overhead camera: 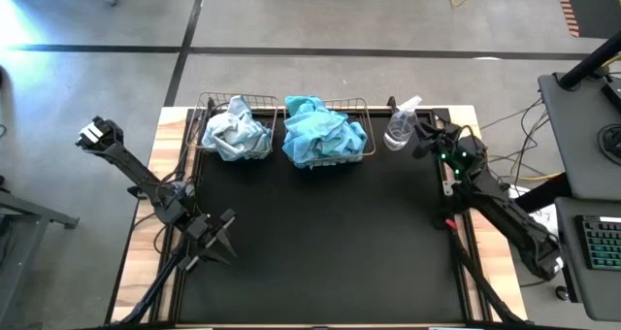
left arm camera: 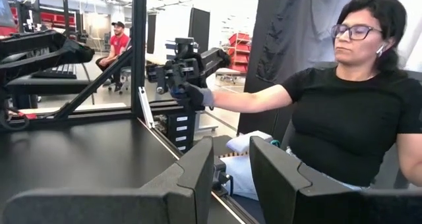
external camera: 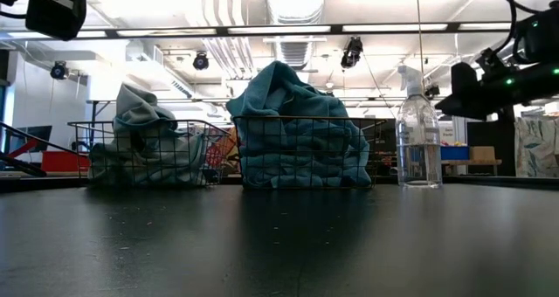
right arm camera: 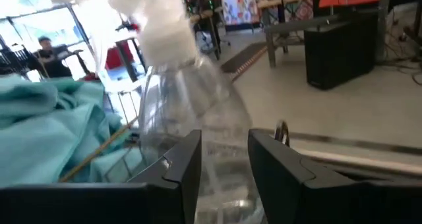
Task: Sort microfiber towel by color & place in baskets
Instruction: Return to Home Position
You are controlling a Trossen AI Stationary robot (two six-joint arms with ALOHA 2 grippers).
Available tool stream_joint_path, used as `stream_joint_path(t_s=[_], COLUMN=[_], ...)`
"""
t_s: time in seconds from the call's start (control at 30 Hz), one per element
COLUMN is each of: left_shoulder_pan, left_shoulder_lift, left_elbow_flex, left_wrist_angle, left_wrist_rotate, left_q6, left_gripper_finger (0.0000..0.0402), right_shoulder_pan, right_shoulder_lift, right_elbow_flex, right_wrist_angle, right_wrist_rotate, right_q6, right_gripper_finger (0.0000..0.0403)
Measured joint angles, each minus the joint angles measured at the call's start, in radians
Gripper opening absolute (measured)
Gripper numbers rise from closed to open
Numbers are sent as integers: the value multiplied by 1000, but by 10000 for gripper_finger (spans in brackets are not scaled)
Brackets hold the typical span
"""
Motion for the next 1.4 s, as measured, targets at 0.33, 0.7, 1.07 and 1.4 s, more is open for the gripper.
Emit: stream_joint_path(t_s=[0.33, 0.7, 1.07, 1.4], left_shoulder_pan=[0, 0, 1, 1], left_shoulder_lift=[0, 4, 34, 165], left_elbow_flex=[0, -10, -23, -24], left_wrist_angle=[13, 10, 68, 135], left_wrist_rotate=[0, -2, 42, 42], left_q6=[14, 18, 87, 76], left_gripper_finger=[84, 84, 84, 84], right_shoulder_pan=[-154, -154, -154, -154], right_shoulder_lift=[95, 95, 95, 95], right_elbow_flex=[0, 0, 0, 0], right_wrist_angle=[94, 76, 77, 77], right_wrist_rotate=[-159, -157, -150, -150], right_q6=[-30, -48, -46, -46], right_gripper_finger=[118, 118, 118, 118])
